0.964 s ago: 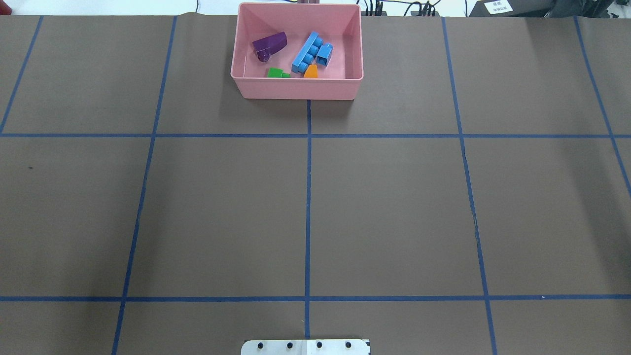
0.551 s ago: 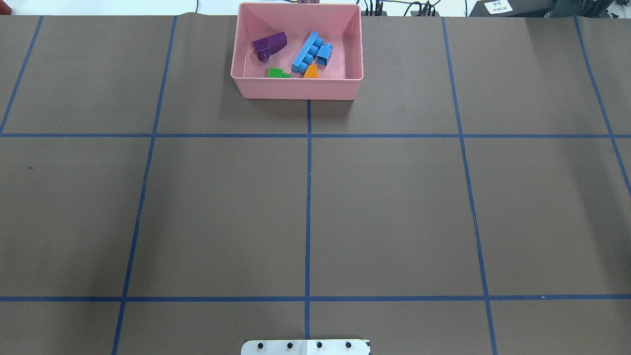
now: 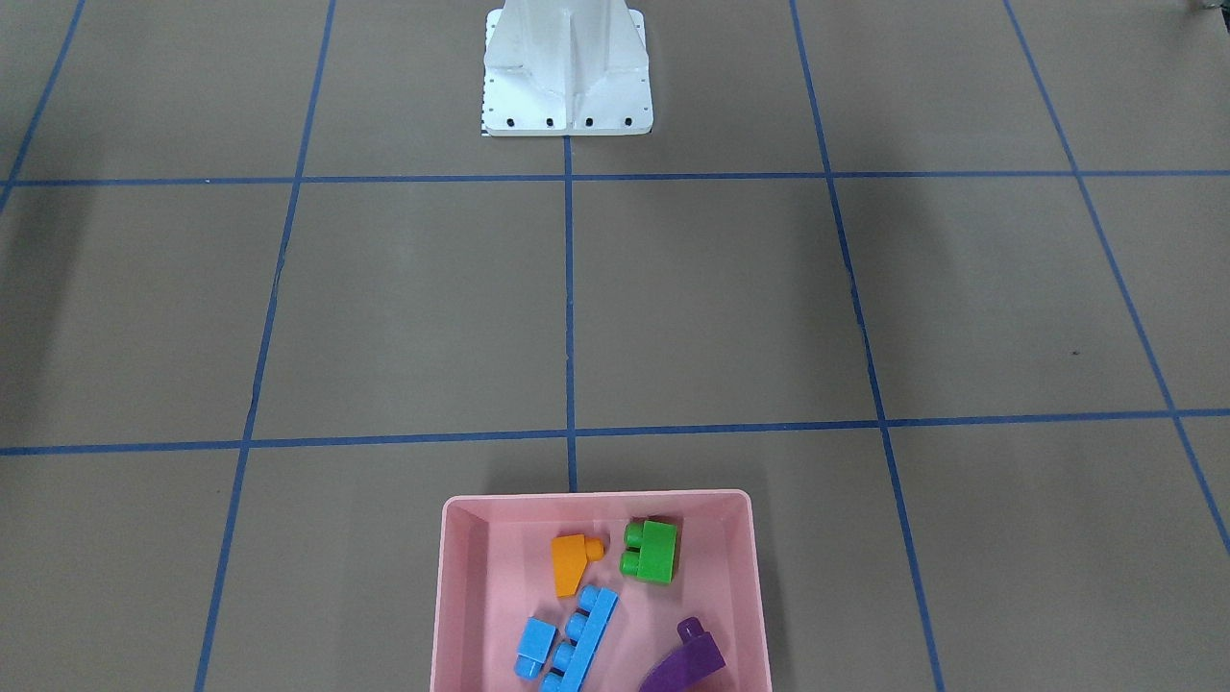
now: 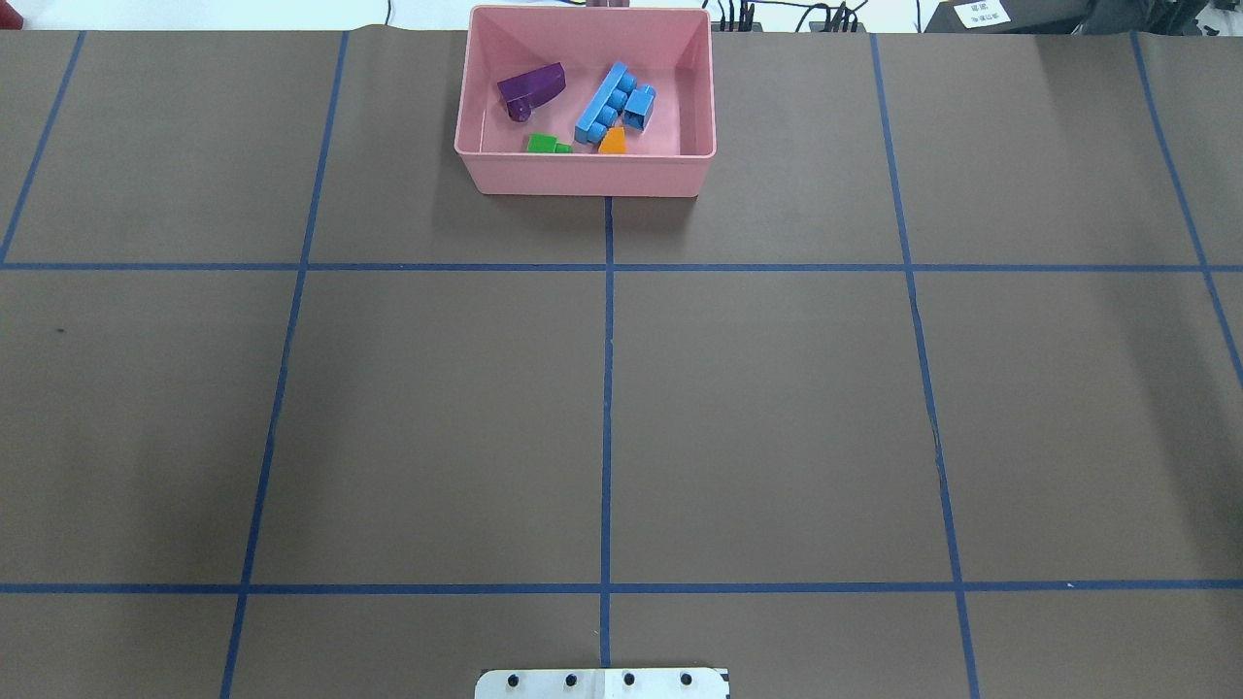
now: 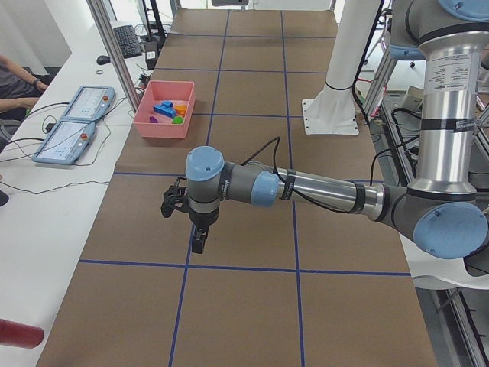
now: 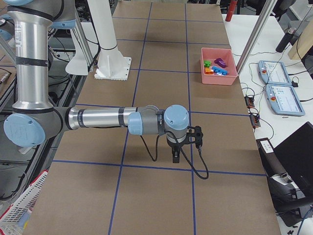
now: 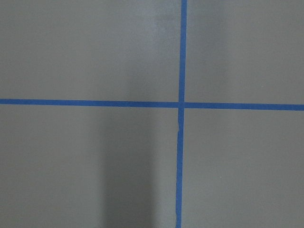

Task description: Put all blocks into box

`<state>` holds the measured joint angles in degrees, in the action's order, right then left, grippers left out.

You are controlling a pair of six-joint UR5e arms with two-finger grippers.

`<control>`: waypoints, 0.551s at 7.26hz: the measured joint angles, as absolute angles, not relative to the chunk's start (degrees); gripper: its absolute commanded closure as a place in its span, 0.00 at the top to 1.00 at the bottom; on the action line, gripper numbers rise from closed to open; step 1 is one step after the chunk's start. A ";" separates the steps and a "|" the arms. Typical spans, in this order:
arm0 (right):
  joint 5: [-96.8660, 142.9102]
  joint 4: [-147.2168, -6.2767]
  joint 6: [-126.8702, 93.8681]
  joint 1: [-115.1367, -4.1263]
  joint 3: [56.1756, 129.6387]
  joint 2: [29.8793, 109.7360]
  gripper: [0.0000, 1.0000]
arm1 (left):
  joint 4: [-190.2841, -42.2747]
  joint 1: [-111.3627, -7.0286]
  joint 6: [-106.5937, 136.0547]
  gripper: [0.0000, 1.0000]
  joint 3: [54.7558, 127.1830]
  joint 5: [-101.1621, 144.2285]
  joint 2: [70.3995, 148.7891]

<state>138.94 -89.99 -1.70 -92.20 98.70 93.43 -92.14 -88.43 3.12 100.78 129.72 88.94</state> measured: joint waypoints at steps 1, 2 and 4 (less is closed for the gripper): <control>138.88 -89.91 -1.70 -92.20 98.70 93.43 1.00 | -92.22 -88.98 3.24 1.00 99.89 131.93 89.02; 138.84 -89.81 -1.71 -92.20 98.61 93.46 1.00 | -92.30 -89.81 3.13 1.00 98.61 134.66 89.03; 138.80 -89.69 -1.49 -92.20 98.44 93.87 1.00 | -92.44 -90.63 2.76 1.00 97.21 136.86 89.03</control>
